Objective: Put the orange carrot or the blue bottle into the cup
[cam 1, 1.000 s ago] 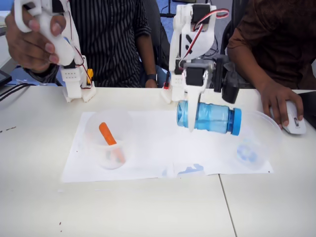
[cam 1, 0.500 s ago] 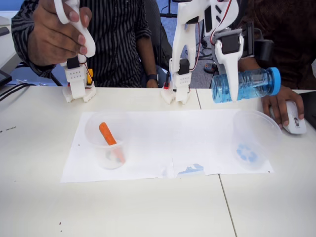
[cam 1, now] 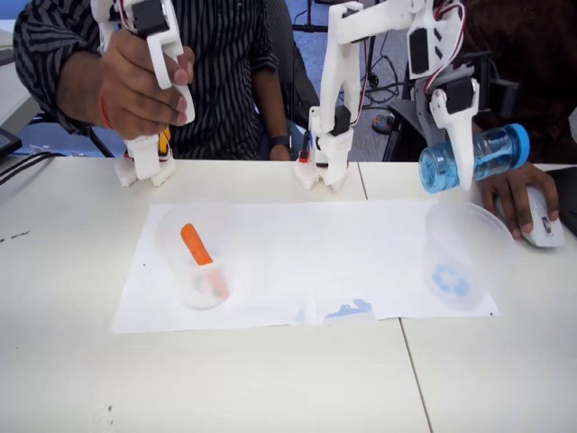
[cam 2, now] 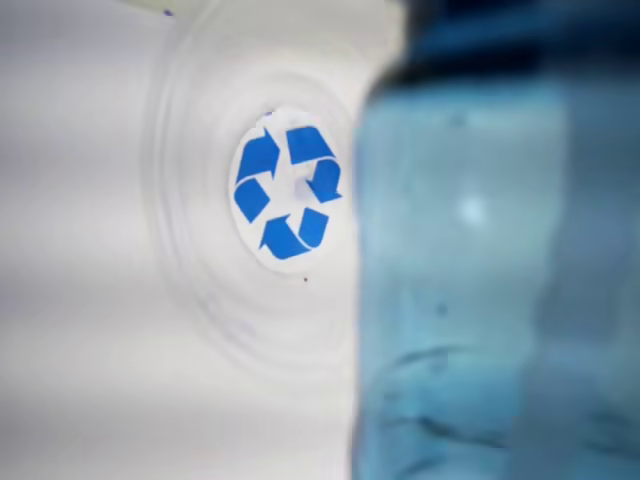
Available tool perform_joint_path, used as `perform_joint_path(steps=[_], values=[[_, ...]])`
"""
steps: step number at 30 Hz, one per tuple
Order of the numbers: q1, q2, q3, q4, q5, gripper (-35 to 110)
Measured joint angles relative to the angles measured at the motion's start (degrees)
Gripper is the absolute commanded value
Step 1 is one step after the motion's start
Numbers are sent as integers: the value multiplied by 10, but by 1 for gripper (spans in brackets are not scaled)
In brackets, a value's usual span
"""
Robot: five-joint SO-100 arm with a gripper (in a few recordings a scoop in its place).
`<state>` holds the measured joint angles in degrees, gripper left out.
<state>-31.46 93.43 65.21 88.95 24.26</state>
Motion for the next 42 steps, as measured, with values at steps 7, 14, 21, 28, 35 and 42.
perform_joint_path(steps=[7,14,21,28,35,42], values=[[-4,0,63,0,1,15],[-11,0,74,-1,1,15],[-11,0,74,-6,1,15],[-11,0,74,-42,-11,15],[-16,-12,84,-48,-38,15],[-62,-21,84,-48,-40,15]])
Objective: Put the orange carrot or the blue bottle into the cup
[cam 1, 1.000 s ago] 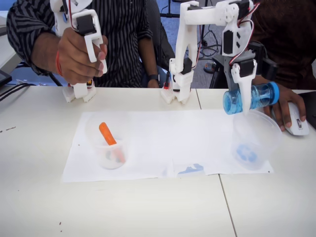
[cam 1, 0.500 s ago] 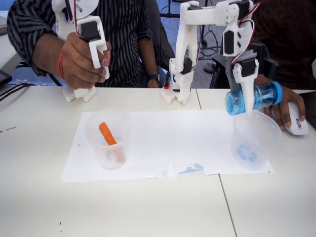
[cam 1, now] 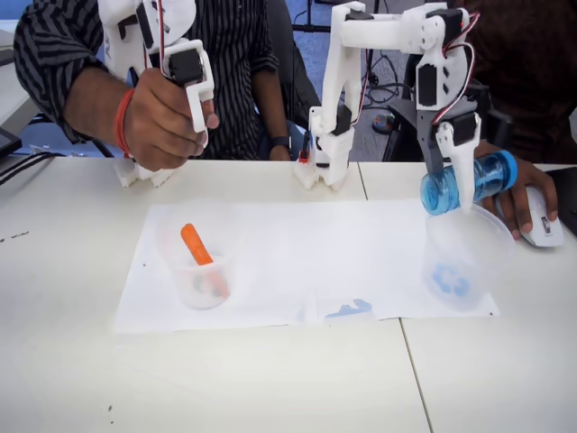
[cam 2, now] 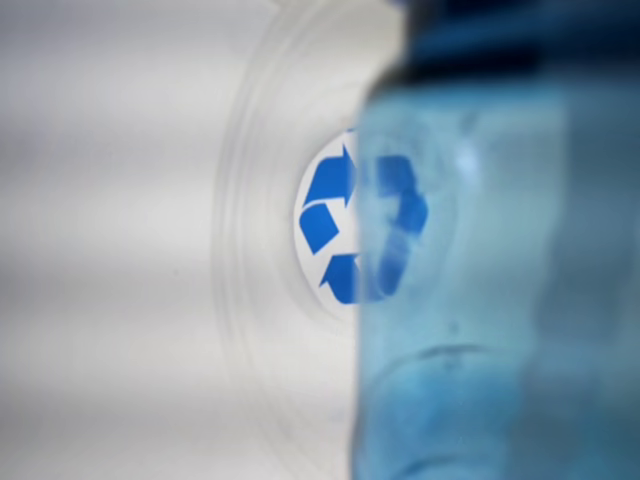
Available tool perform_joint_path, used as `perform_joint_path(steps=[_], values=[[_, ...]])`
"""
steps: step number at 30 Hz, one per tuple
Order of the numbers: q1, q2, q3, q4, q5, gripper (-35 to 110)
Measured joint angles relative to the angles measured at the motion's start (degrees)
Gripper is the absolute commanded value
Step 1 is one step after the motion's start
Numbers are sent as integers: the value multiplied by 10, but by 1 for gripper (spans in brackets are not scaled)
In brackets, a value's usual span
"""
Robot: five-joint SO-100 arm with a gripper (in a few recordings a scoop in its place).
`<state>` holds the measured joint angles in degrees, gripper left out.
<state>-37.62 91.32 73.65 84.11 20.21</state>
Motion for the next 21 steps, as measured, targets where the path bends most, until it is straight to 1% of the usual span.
perform_joint_path(steps=[7,12,21], values=[[11,-4,0,0,0,15],[41,-4,0,0,0,15],[36,-39,0,0,-9,15]])
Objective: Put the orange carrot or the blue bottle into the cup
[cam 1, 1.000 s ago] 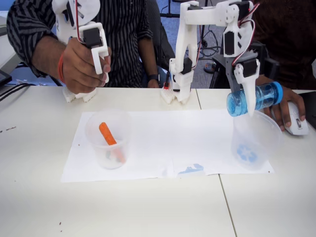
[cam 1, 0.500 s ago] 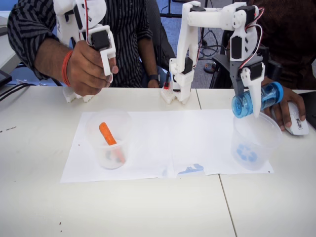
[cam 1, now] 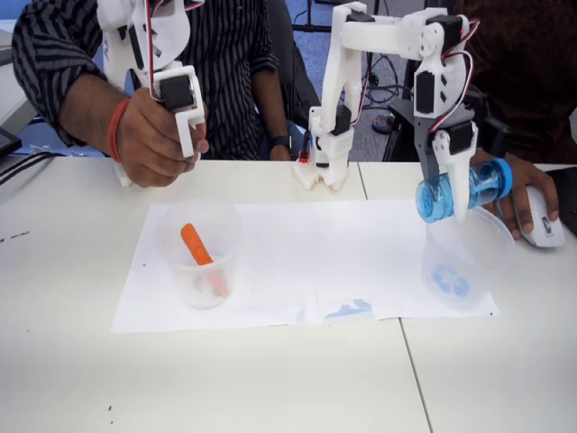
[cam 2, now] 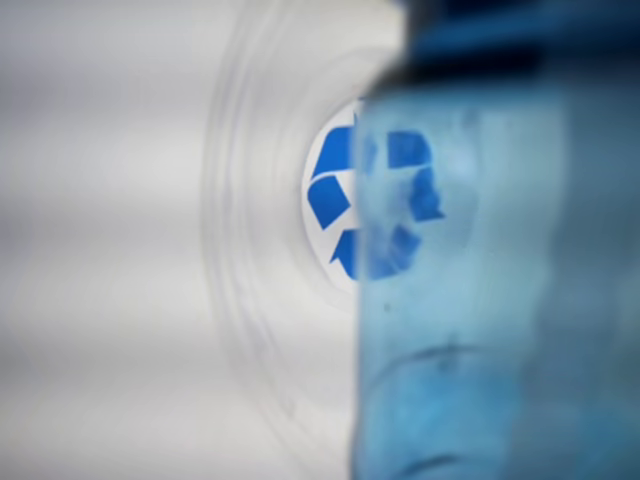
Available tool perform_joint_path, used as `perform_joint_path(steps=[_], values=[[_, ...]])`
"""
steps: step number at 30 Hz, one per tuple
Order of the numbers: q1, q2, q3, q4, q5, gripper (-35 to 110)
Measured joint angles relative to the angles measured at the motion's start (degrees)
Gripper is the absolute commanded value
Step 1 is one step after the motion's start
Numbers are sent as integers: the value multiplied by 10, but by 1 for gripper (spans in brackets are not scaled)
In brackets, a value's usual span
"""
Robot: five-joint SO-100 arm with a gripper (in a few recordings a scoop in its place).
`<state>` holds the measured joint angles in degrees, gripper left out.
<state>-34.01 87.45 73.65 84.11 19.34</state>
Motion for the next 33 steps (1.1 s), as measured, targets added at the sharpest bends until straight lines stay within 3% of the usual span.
perform_joint_path(steps=[26,33], values=[[11,-24,0,0,0,16],[7,-24,0,0,0,29]])
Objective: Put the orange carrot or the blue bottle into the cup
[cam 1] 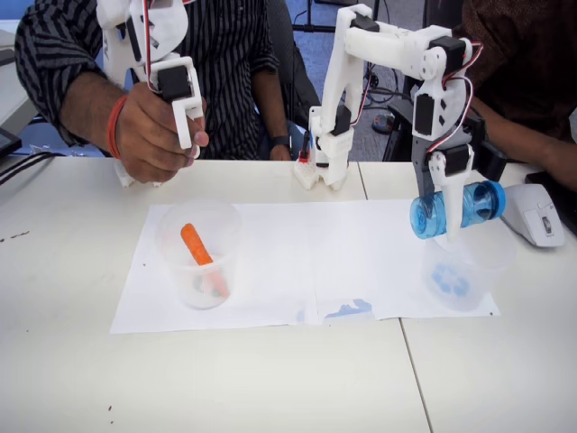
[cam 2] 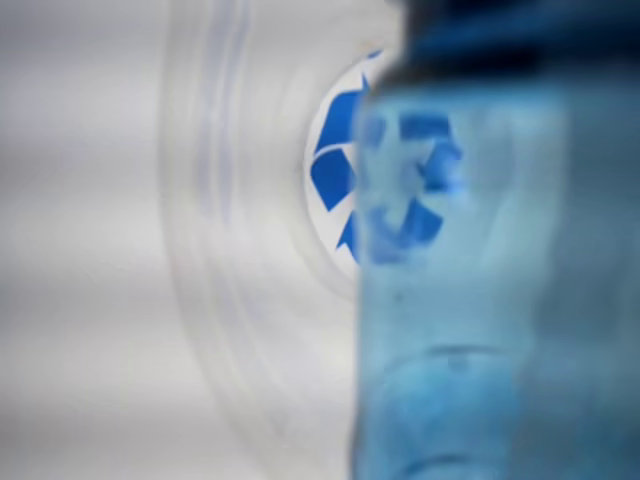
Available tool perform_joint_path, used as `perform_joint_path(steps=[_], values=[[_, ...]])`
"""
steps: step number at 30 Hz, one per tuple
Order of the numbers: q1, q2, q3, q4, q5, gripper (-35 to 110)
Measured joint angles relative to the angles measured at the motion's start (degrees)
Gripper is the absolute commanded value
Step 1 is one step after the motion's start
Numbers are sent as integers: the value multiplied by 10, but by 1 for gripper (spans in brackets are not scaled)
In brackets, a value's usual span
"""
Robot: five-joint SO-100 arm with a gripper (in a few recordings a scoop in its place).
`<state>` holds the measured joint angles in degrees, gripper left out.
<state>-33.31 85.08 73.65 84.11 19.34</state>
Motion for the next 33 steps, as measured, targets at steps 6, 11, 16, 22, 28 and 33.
perform_joint_path(steps=[6,11,16,22,28,33], values=[[3,1,0,0,-1,38],[1,1,0,0,-2,38],[3,1,0,0,-2,38],[3,1,0,0,-2,38],[3,1,0,0,-2,38],[4,4,-1,0,-2,38]])
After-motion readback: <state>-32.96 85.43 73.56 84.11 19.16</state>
